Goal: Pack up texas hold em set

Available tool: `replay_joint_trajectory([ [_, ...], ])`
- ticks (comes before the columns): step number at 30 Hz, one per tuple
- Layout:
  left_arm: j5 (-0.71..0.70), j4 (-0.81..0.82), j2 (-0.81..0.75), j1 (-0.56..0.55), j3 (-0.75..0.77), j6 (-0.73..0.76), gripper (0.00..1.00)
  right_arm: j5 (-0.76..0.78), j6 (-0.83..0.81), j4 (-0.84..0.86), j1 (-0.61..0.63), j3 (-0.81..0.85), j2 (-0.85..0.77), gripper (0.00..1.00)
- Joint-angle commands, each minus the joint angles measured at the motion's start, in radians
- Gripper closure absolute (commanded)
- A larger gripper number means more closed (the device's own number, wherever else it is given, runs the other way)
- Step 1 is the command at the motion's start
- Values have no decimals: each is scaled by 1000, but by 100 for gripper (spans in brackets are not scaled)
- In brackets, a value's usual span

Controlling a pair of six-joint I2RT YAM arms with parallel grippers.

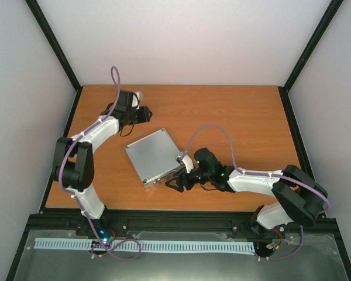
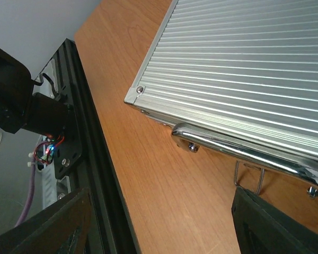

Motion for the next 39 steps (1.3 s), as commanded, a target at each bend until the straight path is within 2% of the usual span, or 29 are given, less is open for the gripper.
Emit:
replay_joint_trajectory([
  [1, 28, -69, 137, 26, 66, 23, 57, 8, 8, -14, 22, -12, -16, 26],
  [4, 74, -44, 202, 26, 67, 9, 61, 9, 18, -6, 44, -14, -6, 26],
  [12, 81, -28, 289, 32, 56, 29, 62, 61, 34, -17, 66, 12, 88, 24],
  [29, 129, 43, 276, 32, -105, 40, 63, 153, -20, -147, 68, 156, 249, 24],
  [35, 139, 58, 285, 32, -112, 38, 64, 124, -4, -142, 89, 157, 258, 25],
  [39, 143, 65, 285, 33, -116, 36, 64, 39, 46, -57, 95, 149, 258, 24],
])
